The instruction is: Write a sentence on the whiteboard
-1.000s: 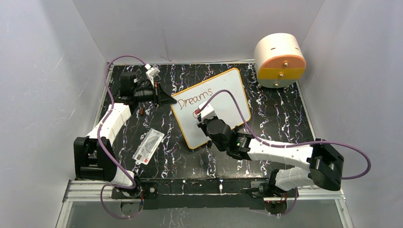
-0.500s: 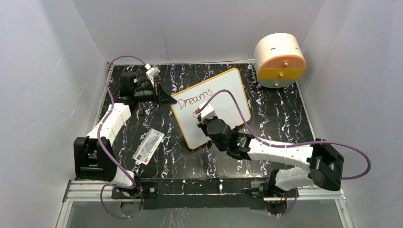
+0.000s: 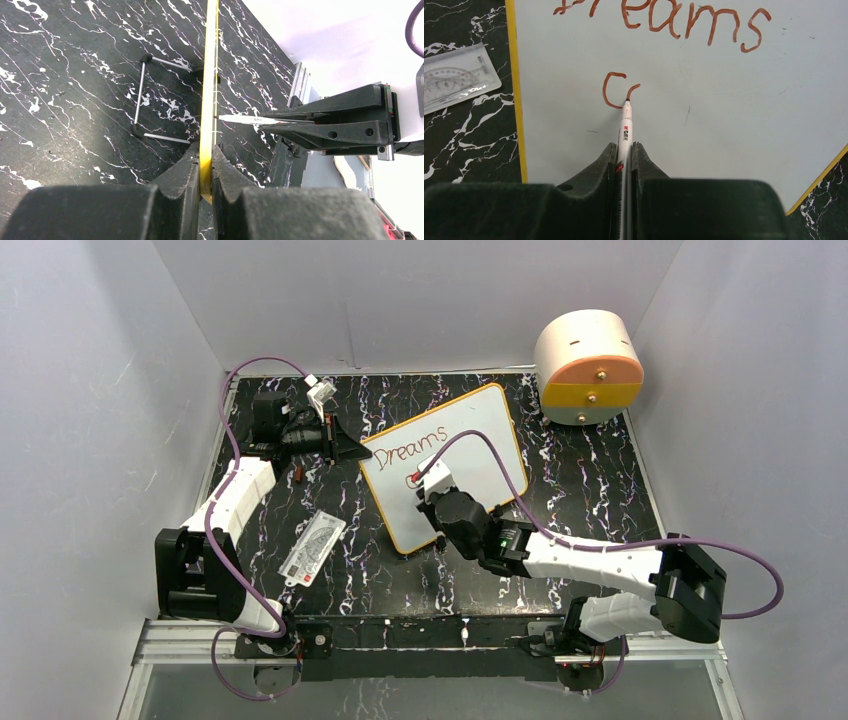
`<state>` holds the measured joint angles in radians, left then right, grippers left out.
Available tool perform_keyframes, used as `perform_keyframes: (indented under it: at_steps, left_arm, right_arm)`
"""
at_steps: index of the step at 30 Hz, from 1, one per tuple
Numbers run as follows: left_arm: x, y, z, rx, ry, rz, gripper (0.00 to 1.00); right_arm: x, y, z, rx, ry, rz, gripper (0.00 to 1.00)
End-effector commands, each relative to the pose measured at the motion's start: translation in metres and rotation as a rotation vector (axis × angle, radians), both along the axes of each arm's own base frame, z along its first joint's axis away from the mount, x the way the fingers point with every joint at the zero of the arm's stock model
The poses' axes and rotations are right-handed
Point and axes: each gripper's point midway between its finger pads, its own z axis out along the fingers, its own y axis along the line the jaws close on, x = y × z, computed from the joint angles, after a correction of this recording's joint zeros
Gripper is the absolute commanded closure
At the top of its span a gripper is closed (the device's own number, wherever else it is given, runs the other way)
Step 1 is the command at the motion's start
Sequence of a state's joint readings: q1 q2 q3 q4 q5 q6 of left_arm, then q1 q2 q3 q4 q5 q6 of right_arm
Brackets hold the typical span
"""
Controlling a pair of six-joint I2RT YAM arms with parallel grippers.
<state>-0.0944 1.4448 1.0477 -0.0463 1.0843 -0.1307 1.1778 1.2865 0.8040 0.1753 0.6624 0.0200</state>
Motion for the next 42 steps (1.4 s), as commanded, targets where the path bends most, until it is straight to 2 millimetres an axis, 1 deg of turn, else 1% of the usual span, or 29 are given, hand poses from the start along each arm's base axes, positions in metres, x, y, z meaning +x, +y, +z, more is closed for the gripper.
perform_keyframes:
  at_steps: [1,9,17,27,29,34,37,42]
  left_arm:
    - [-0.008,-0.005,-0.033,0.071,0.089,0.004,1.00]
    - [-0.009,-0.006,-0.033,0.071,0.089,0.003,1.00]
    - [-0.009,-0.006,-0.033,0.069,0.094,-0.002,1.00]
    - [-0.011,-0.009,-0.033,0.069,0.092,-0.012,1.00]
    - [-0.012,-0.009,-0.034,0.070,0.093,-0.013,1.00]
    - [-0.011,-0.008,-0.033,0.073,0.091,-0.009,1.00]
    - [-0.010,-0.008,-0.034,0.075,0.090,-0.009,1.00]
    - [-0.010,-0.008,-0.034,0.078,0.091,-0.006,1.00]
  right_arm:
    - [-0.001,-0.008,0.006,0.015,0.008,-0.014,1.00]
    - [0.004,-0.018,0.008,0.003,-0.014,-0.065,1.00]
    - [0.015,-0.020,0.021,0.044,-0.056,-0.101,1.00]
    - [0.026,-0.014,0.031,0.098,-0.079,-0.105,1.00]
    - [0.027,-0.013,0.033,0.081,-0.095,-0.091,1.00]
    - [0.027,-0.005,0.037,0.083,-0.100,-0.056,1.00]
    - [0.023,0.001,0.037,0.088,-0.093,-0.019,1.00]
    - [0.020,0.003,0.035,0.080,-0.080,0.005,1.00]
